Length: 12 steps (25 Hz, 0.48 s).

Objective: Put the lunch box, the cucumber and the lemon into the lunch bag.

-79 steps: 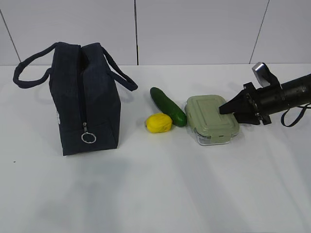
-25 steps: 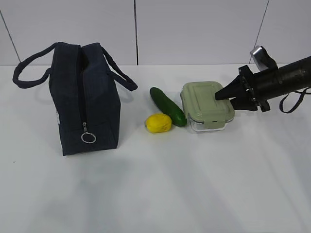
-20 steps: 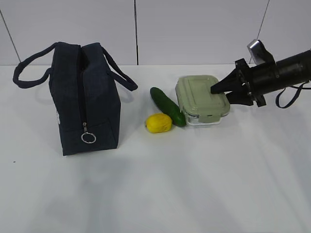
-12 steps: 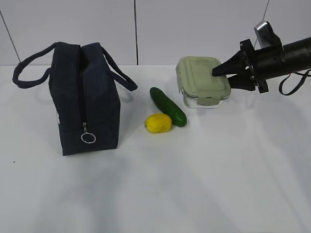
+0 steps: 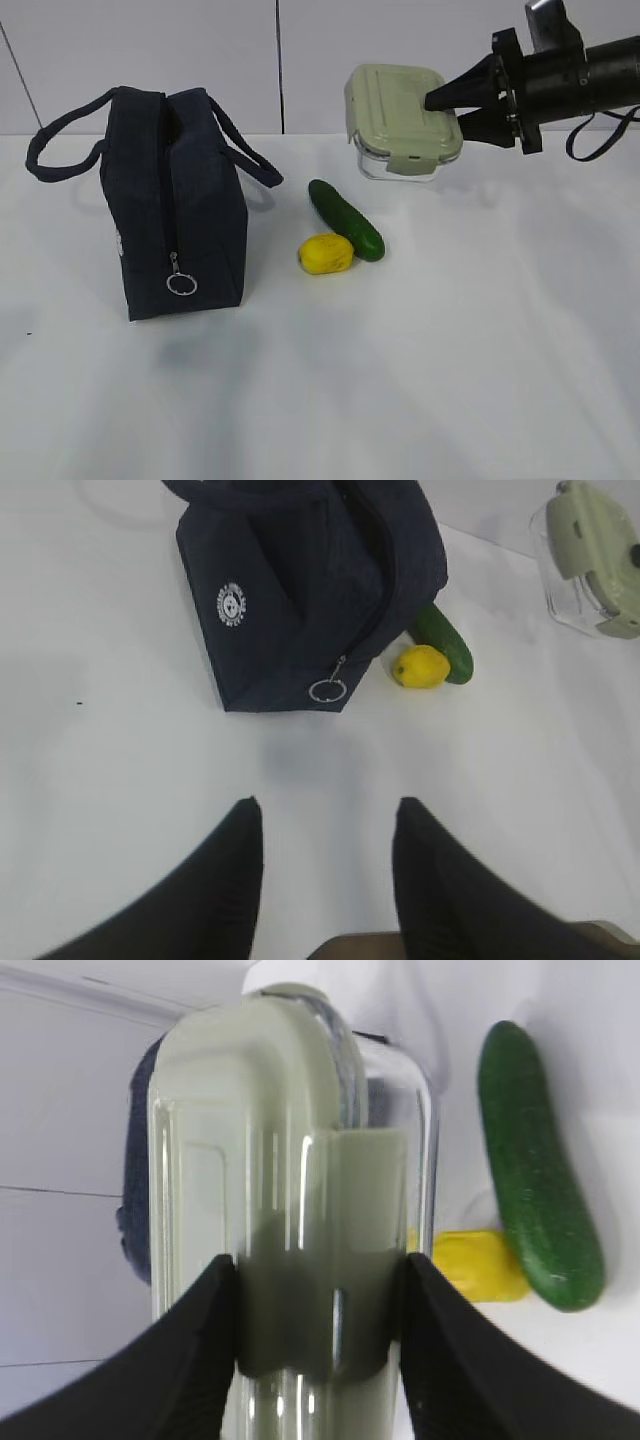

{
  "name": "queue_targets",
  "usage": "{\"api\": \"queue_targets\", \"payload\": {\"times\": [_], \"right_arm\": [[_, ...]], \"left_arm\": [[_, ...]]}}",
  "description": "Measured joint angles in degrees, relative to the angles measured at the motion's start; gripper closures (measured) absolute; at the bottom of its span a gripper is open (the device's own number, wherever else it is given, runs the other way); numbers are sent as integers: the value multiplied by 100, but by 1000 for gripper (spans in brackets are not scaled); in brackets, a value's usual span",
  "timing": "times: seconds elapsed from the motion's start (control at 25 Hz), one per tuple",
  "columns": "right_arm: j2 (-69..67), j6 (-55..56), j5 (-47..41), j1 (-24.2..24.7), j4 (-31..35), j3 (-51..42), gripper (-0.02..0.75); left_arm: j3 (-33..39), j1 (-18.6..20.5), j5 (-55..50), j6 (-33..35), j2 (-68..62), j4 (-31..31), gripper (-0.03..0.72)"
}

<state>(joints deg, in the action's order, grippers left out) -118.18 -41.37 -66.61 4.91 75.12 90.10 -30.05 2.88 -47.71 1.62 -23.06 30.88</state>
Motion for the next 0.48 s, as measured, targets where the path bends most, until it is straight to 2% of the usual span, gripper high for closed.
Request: {"api": "queue_targets", "payload": {"times": [0.2,0.48], "right_arm": [[53,13,-23,-268,396,0,386],[53,13,-34,-641,705,198,386]], "left_arm": [[-128,0,251,443,-1091,478,367],[-965,0,452,1152,-2749,774,365]]}}
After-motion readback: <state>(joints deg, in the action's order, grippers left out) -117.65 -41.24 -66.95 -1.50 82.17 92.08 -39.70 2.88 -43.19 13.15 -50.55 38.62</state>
